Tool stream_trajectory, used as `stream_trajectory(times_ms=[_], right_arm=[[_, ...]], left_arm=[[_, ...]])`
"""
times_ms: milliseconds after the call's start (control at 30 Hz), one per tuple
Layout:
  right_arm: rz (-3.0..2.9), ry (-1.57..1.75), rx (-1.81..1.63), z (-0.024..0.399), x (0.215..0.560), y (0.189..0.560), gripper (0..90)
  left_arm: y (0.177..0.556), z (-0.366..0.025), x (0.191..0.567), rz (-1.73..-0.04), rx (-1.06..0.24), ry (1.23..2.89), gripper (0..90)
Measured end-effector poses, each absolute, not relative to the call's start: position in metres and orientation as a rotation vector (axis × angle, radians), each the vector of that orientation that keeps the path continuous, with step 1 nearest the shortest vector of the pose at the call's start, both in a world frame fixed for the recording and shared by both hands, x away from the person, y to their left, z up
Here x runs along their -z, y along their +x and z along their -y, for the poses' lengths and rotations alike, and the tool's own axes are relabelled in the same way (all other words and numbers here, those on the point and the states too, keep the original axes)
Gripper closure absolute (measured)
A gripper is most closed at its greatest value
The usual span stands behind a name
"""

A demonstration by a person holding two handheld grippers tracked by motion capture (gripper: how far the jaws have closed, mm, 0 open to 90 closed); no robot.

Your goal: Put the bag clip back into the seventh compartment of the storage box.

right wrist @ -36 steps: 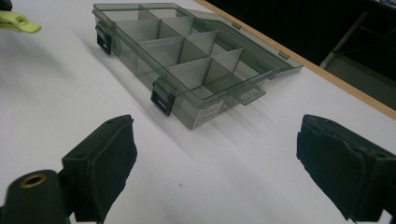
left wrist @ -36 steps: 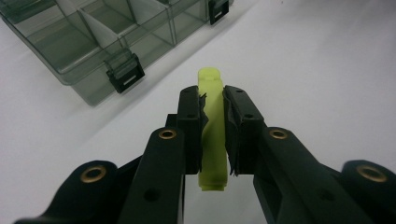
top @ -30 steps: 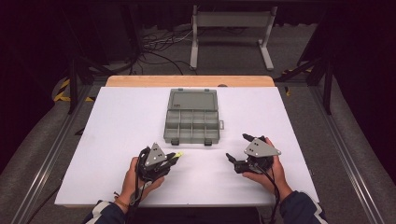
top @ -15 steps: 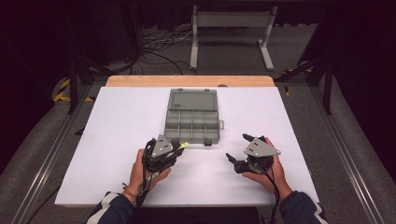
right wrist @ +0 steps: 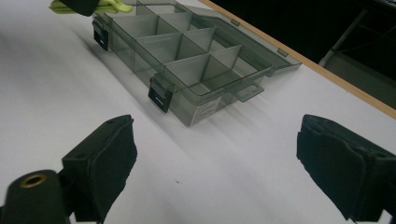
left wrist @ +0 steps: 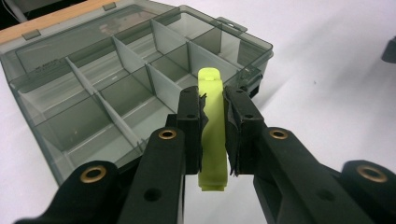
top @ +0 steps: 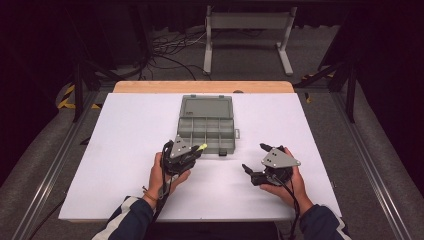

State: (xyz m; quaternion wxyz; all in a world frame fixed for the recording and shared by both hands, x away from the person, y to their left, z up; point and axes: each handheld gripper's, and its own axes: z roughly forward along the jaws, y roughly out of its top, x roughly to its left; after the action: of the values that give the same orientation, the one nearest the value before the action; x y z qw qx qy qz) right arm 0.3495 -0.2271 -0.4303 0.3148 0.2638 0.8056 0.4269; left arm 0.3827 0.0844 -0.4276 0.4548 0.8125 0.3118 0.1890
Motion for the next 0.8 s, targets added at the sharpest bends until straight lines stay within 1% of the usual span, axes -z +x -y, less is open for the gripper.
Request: stream_trajectory(times_ms=[267, 367, 500, 567, 733, 800], right_arm=[[-2.126, 0.7, -1.124, 0.227, 0.431, 0.35, 12.3], [-2.127, 0.7, -1.12, 0.227, 0.431, 0.35, 12.2], [-2.13, 0.7, -1.118, 0.228, 0.431, 0.35, 12.2], [-2.129, 0.7, -1.119, 0.228, 0.431, 0.35, 12.3], [-2.132, 0.698, -1.118, 0.228, 0.431, 0.35, 12.3], [-2.132, 0.697, -1.117, 0.228, 0.431, 0.35, 12.3]], left_arm=[[0.4, -0.073, 0.429, -0.8, -0.457, 1.961, 78.0], [0.408, -0.069, 0.43, -0.82, -0.43, 1.944, 78.0], [0.416, -0.064, 0.429, -0.832, -0.433, 1.932, 78.0], [0.421, -0.06, 0.429, -0.834, -0.415, 1.93, 78.0], [0.425, -0.054, 0.429, -0.839, -0.411, 1.921, 78.0], [0.428, -0.05, 0.429, -0.836, -0.435, 1.925, 78.0]])
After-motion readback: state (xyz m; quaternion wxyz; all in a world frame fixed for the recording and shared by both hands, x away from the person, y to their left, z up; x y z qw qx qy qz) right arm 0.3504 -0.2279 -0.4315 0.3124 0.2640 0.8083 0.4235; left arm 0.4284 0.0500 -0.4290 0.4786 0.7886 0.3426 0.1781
